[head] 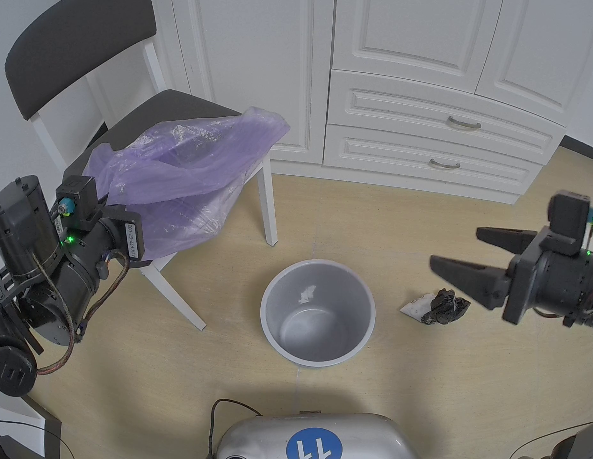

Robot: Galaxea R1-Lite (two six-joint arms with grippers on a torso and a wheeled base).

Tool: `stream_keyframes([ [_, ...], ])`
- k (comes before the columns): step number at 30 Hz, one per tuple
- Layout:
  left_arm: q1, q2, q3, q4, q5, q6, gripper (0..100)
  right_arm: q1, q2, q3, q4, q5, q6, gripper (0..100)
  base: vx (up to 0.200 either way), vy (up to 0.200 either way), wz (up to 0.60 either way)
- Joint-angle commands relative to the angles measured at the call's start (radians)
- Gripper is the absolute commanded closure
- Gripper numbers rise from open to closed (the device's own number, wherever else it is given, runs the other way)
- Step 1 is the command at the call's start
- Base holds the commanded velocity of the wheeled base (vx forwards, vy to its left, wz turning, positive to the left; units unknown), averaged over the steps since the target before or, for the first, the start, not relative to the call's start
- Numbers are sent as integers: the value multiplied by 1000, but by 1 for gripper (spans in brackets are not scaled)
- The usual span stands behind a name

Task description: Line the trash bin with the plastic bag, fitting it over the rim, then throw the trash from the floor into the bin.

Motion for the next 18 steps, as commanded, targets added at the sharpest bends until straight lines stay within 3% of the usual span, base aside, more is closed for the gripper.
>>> stream_keyframes([
  [1, 10, -14, -4, -1, -1, -1, 100, 84, 169, -30, -42, -14, 9, 0, 0, 0, 0],
  [7, 14, -11, -15, -32, 0, -4, 100, 80, 258, -3, -211, -8, 90, 0, 0, 0, 0],
  [18, 10, -2, -35, -141, 0, -4, 100, 109, 429, 2, -359, -10, 162, 0, 0, 0, 0],
])
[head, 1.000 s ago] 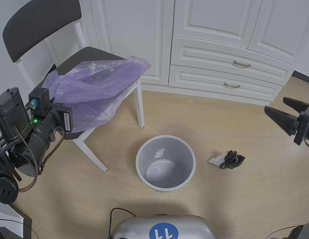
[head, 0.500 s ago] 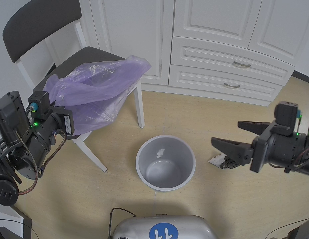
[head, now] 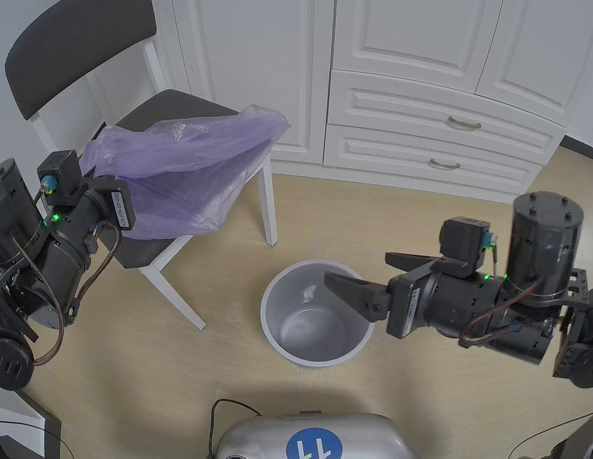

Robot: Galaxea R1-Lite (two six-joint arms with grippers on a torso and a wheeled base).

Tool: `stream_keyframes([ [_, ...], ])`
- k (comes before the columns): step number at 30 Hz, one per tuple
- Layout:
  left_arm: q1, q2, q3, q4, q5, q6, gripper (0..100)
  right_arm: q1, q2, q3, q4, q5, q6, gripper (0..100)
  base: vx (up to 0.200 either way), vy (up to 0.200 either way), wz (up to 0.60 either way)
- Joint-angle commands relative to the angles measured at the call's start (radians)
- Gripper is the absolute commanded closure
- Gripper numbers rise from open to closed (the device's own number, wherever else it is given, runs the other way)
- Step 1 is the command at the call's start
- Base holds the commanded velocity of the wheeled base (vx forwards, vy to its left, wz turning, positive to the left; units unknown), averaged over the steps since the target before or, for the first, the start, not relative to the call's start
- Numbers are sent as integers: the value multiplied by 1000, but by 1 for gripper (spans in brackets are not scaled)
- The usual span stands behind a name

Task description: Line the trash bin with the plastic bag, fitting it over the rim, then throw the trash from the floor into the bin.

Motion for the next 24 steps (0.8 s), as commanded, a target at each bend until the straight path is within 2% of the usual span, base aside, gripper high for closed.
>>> stream_keyframes([
  [1, -13, -4, -7, -53, 0, 1, 100, 16, 159, -4, -103, -3, 40, 0, 0, 0, 0],
  [10, -86, -7, -18, -125, 0, 1, 100, 42, 286, -16, -353, -6, 115, 0, 0, 0, 0],
  [18, -161, -26, -18, -171, 2, 7, 100, 51, 323, -53, -393, -11, 169, 0, 0, 0, 0],
  [24, -215, -70, -16, -171, 2, 9, 100, 43, 377, -127, -393, -100, 201, 0, 0, 0, 0],
])
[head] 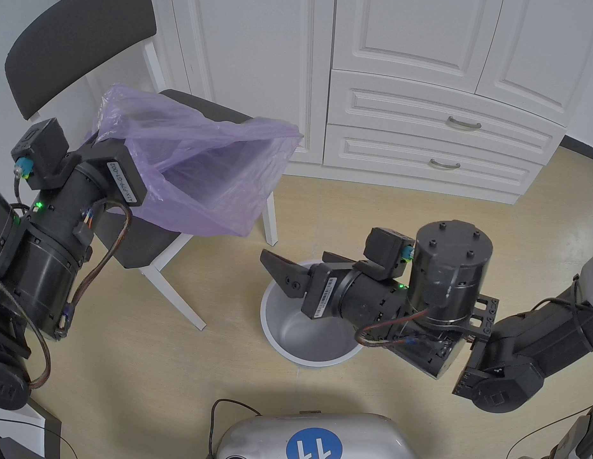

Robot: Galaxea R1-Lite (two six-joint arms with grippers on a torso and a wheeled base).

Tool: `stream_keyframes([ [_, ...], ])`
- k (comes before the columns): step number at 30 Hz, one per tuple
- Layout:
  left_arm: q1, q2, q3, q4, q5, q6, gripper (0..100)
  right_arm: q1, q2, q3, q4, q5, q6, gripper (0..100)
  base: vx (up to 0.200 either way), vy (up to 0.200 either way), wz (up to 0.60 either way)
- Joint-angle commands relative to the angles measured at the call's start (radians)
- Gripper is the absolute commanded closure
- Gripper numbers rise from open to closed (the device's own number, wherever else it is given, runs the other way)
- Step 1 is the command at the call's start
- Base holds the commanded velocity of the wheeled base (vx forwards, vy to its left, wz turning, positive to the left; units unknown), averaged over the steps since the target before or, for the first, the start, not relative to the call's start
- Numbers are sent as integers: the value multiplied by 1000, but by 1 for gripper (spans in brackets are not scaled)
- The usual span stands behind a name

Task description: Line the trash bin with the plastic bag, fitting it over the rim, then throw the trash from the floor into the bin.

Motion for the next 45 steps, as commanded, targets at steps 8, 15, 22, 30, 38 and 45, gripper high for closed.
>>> stream_keyframes([
  [8, -114, -93, 15, 7, 5, 6, 100, -37, 72, -74, 2, -55, 5, 0, 0, 0, 0],
  [15, -137, -107, 18, 2, 5, 23, 100, -172, 158, -104, 29, -42, -41, 0, 0, 0, 0],
  [22, -141, -130, 18, 2, 5, 34, 100, -232, 224, -129, 72, -39, -70, 0, 0, 0, 0],
  [30, -150, -139, 17, 2, 5, 34, 100, -257, 210, -136, 117, 1, -61, 0, 0, 0, 0],
  [38, -150, -142, 12, 2, 5, 34, 100, -278, 112, -129, 217, 223, 147, 0, 0, 0, 0],
  [45, -150, -142, 8, 1, 5, 34, 100, -269, 131, -130, 238, 321, 249, 0, 0, 0, 0],
])
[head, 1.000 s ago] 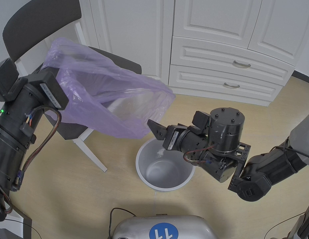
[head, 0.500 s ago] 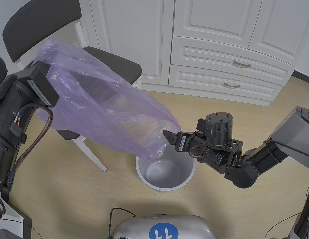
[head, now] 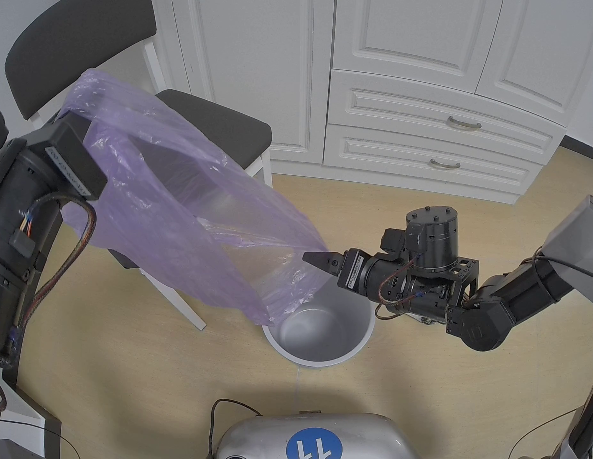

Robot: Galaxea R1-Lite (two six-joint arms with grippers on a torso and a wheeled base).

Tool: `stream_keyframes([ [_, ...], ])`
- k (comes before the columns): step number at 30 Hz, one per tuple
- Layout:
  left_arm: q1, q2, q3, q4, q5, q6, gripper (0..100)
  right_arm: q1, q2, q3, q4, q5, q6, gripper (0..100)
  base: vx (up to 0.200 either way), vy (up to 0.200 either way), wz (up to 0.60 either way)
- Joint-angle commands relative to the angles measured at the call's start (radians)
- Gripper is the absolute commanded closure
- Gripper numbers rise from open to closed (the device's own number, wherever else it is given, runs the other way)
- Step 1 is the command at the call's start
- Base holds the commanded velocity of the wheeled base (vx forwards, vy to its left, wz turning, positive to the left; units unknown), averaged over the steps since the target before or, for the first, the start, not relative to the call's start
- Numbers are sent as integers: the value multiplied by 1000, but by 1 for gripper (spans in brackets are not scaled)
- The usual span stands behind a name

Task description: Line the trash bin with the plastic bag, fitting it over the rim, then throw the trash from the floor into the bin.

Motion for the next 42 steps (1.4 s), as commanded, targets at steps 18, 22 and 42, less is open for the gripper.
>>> stream_keyframes([
  [18, -15, -8, -36, -1, 8, -2, 100, 140, 110, 19, -259, -124, 103, 0, 0, 0, 0],
  [22, -15, -8, -46, -1, 8, -2, 100, 150, 127, 18, -269, -133, 103, 0, 0, 0, 0],
  [42, -29, -3, -44, -1, 8, -2, 100, 163, 194, -67, -388, -266, 17, 0, 0, 0, 0],
])
